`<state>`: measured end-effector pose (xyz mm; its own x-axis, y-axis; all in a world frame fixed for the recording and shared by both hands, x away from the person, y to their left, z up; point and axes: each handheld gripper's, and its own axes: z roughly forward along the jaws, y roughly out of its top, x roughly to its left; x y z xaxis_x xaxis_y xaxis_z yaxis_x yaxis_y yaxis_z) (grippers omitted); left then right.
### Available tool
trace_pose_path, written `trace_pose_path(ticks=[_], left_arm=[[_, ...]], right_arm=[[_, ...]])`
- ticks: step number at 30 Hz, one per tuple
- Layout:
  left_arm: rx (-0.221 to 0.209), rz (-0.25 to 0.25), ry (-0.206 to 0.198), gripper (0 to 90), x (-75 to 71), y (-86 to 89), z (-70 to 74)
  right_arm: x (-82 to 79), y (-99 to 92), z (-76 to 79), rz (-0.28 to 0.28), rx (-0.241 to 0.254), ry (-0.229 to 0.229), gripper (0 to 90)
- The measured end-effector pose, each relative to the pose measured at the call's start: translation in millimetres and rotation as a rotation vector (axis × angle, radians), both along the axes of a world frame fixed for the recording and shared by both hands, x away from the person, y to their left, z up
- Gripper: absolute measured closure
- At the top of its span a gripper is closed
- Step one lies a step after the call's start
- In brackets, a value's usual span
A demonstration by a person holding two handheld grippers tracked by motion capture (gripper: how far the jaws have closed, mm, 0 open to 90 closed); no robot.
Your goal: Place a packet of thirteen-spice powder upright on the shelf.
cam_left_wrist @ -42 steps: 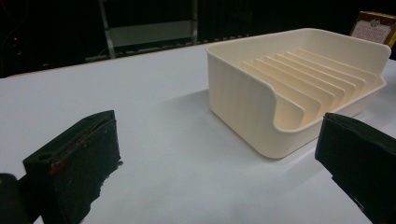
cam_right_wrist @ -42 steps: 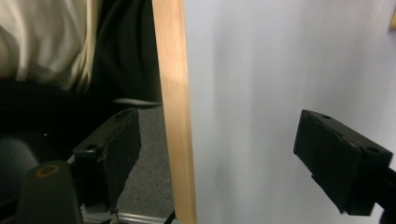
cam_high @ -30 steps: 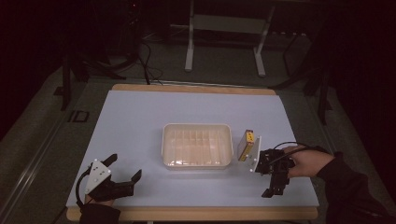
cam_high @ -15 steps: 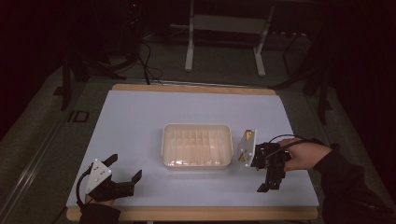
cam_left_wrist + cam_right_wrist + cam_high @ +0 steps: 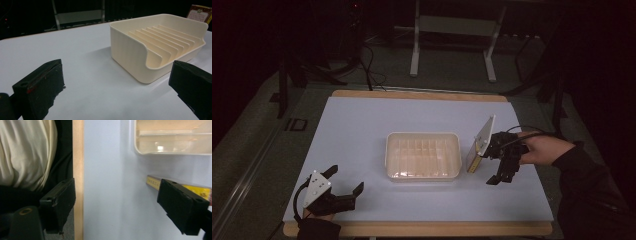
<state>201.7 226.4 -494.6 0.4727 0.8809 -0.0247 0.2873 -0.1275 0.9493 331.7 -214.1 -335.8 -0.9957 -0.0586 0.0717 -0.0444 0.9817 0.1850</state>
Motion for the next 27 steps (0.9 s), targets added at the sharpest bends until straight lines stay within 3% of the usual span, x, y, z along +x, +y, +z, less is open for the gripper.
trace_pose_path(ticks=[11, 13, 18, 27], left_arm=[[0.003, -0.002, 0.001, 0.1, 0.0, -0.1, -0.2], [0.002, -0.002, 0.002, 0.1, 0.1, -0.2, -0.4], [0.001, -0.002, 0.003, 0.1, 0.2, 0.1, -0.6], [0.003, -0.002, 0.002, 0.1, -0.3, 0.4, -0.5]], right_arm=[[25.6, -6.0, 4.8, -0.076, 0.001, -0.078, 14.4], [30.9, -7.0, 2.4, -0.071, -0.007, -0.100, 15.0], [42.4, -5.9, -5.1, -0.074, -0.033, -0.096, 16.8], [63.0, -0.3, -22.5, -0.115, -0.035, -0.134, 16.6]])
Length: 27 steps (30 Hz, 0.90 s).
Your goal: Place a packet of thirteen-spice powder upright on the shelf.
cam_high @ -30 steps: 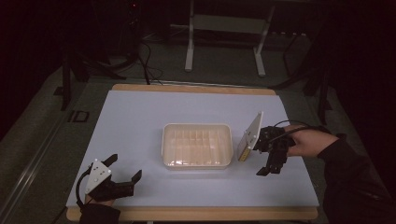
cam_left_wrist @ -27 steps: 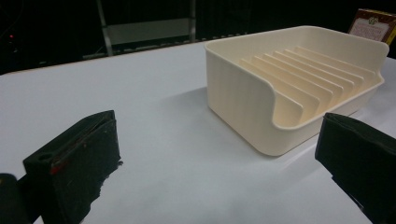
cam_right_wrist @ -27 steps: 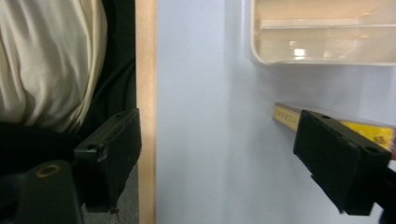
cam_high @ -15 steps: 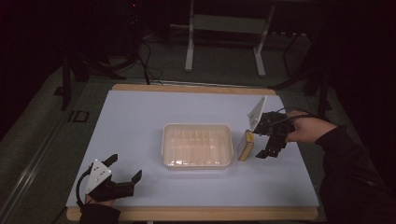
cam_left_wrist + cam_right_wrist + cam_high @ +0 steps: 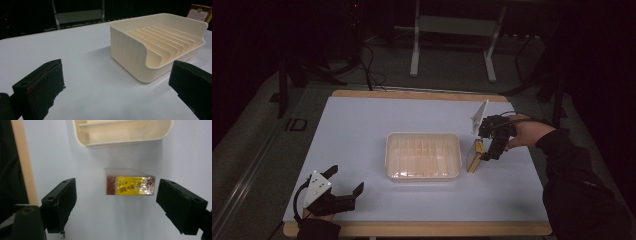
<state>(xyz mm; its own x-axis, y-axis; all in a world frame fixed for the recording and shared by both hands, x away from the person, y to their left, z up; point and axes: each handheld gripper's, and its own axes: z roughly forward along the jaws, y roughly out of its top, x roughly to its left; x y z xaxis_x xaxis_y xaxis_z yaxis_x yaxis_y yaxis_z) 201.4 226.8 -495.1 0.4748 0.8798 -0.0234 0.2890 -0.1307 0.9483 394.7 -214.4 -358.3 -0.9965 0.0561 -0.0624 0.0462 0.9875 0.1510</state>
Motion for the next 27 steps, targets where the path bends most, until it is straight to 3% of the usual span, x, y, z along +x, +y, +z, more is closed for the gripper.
trace_pose_path(ticks=[14, 20, 27], left_arm=[[0.003, 0.007, 0.005, 0.1, -0.4, 0.8, -0.6], [0.006, 0.007, 0.005, 0.1, -0.7, 0.9, -0.8], [0.004, 0.008, 0.006, 0.1, -0.6, 1.1, -1.0]], right_arm=[[22.3, 0.0, -28.5, -0.031, -0.034, 0.043, 16.8], [26.0, 1.1, -38.6, -0.045, -0.047, 0.090, 21.3], [29.5, 3.1, -47.4, -0.035, -0.057, 0.108, 22.9]])
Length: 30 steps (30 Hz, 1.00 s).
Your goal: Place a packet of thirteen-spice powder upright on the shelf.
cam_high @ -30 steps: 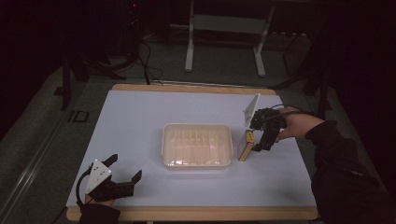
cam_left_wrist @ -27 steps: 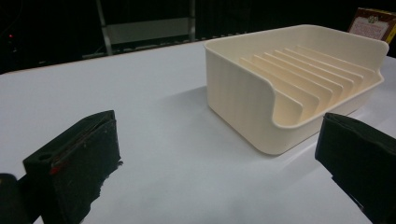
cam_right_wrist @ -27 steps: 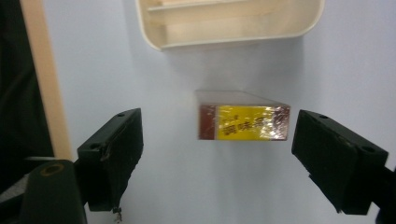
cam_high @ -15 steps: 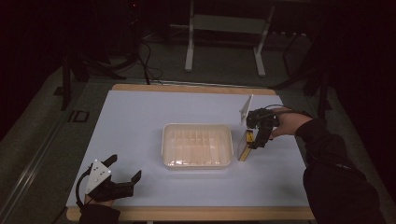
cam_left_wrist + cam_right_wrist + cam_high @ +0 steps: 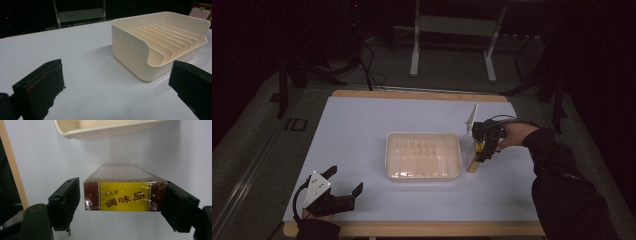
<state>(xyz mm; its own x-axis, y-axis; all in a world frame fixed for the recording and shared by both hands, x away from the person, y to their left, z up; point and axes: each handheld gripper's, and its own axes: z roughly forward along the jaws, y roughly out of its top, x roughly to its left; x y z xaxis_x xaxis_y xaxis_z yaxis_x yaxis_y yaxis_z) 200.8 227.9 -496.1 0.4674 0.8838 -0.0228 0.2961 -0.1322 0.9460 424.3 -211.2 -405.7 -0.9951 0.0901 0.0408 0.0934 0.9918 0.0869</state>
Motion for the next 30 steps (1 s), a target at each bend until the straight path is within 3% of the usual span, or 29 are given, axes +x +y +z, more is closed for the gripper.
trace_pose_path(ticks=[13, 18, 30], left_arm=[[0.002, 0.000, 0.003, 0.1, 0.0, -0.1, -0.2], [-0.002, 0.003, 0.000, 0.1, 0.0, 0.1, -0.2], [0.003, 0.001, 0.001, 0.1, 0.0, -0.1, -0.1]], right_arm=[[2.1, 0.0, -3.2, 0.010, -0.004, 0.003, 30.7], [1.2, -4.7, 3.8, 0.011, 0.002, 0.009, 31.8], [-11.0, -21.0, 27.8, 0.082, 0.027, -0.036, 31.9]])
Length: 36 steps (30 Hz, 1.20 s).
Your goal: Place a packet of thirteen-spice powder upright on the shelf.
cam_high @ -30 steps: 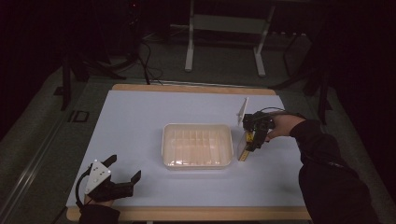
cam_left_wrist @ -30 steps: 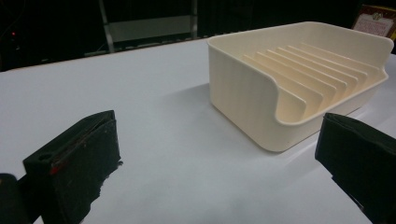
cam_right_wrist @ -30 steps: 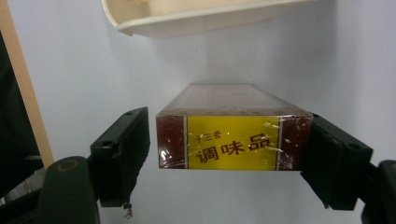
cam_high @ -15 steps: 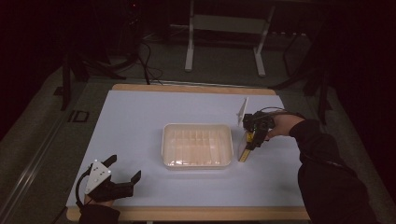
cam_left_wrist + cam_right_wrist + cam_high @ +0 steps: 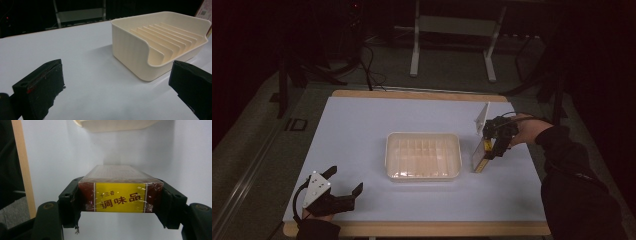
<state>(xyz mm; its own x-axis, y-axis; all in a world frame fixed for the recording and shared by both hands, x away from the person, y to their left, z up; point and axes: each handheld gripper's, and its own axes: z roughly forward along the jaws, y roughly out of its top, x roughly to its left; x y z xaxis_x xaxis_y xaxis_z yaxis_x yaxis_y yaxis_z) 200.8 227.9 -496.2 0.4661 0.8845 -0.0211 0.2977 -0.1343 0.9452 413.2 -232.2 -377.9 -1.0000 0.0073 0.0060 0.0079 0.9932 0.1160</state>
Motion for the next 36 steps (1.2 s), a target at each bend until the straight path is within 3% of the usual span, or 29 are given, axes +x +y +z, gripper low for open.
trace_pose_path(ticks=[7, 17, 22, 27, 36], left_arm=[[0.001, 0.000, -0.003, 0.1, -0.1, -0.1, 0.1], [0.001, -0.001, -0.006, 0.1, -0.4, -0.5, 0.3], [0.004, -0.001, -0.006, 0.1, -0.5, -0.7, 0.3], [0.001, 0.000, -0.010, 0.1, -0.8, -0.2, 0.8], [-0.001, -0.003, -0.010, 0.1, -0.6, -0.6, 0.6]], right_arm=[[-6.0, -6.0, 15.7, 0.012, 0.015, -0.033, 32.0], [-15.7, -10.7, 40.8, 0.031, 0.022, -0.042, 32.0], [-20.0, -11.9, 52.6, 0.017, 0.032, -0.040, 32.1], [-22.0, -10.6, 58.6, 0.002, 0.012, -0.040, 32.1], [-29.6, -1.9, 77.9, 0.034, 0.059, -0.065, 32.1]])
